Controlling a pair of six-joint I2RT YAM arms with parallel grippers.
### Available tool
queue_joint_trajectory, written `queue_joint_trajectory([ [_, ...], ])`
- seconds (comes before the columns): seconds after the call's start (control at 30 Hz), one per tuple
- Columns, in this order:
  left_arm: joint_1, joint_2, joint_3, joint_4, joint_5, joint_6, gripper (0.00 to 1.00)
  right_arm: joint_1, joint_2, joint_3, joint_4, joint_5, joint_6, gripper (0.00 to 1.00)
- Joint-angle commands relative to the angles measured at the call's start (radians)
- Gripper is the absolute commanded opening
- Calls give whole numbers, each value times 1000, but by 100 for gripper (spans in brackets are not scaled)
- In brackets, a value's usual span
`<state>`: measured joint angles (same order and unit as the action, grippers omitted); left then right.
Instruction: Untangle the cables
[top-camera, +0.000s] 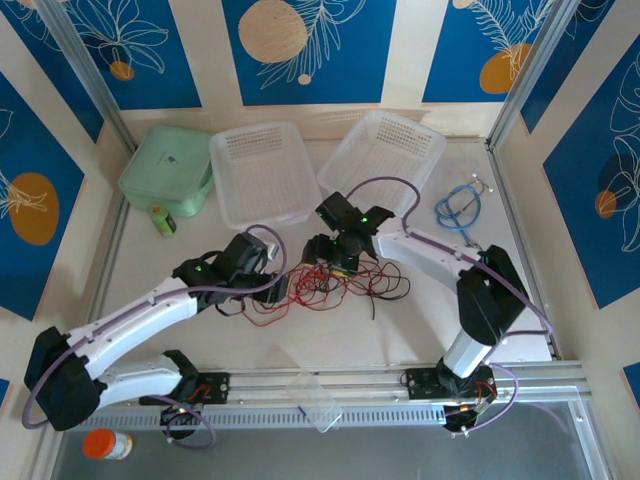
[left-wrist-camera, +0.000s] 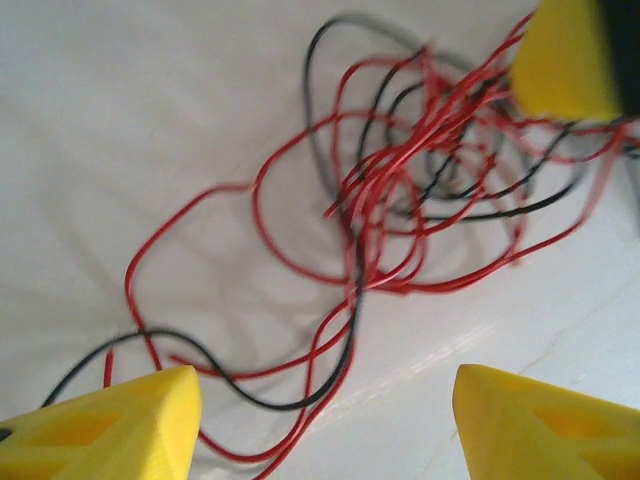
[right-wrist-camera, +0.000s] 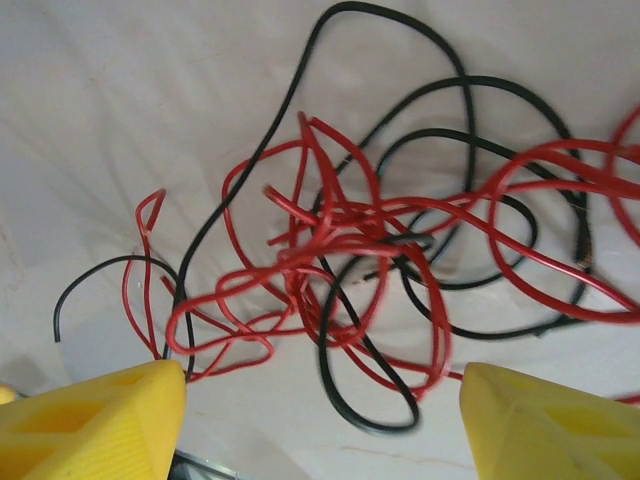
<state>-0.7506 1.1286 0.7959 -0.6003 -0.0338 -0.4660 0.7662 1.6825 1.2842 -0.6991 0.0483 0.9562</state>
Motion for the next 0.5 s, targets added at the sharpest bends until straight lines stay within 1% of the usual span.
queue_joint_trajectory([
  [0.0, 31, 69, -95, -26, 34, -111, 66, 27, 83, 59, -49, 48, 0, 74],
  [0.07, 50, 113, -133, 35, 52, -164, 65, 31, 132, 96, -66, 81, -30, 75],
  [0.13, 73, 147, -160, 81, 47, -208, 65, 34, 181, 134, -90, 116, -61, 77],
  [0.2, 90, 168, -173, 111, 18, -236, 68, 36, 226, 167, -115, 141, -86, 77],
  [0.33, 109, 168, -177, 151, -24, -245, 75, 35, 277, 181, -129, 166, -96, 76],
  [0.43, 115, 163, -175, 178, -20, -238, 77, 32, 294, 165, -124, 185, -89, 69],
  [0.47, 117, 164, -177, 190, -16, -235, 77, 30, 296, 157, -119, 189, -86, 64],
])
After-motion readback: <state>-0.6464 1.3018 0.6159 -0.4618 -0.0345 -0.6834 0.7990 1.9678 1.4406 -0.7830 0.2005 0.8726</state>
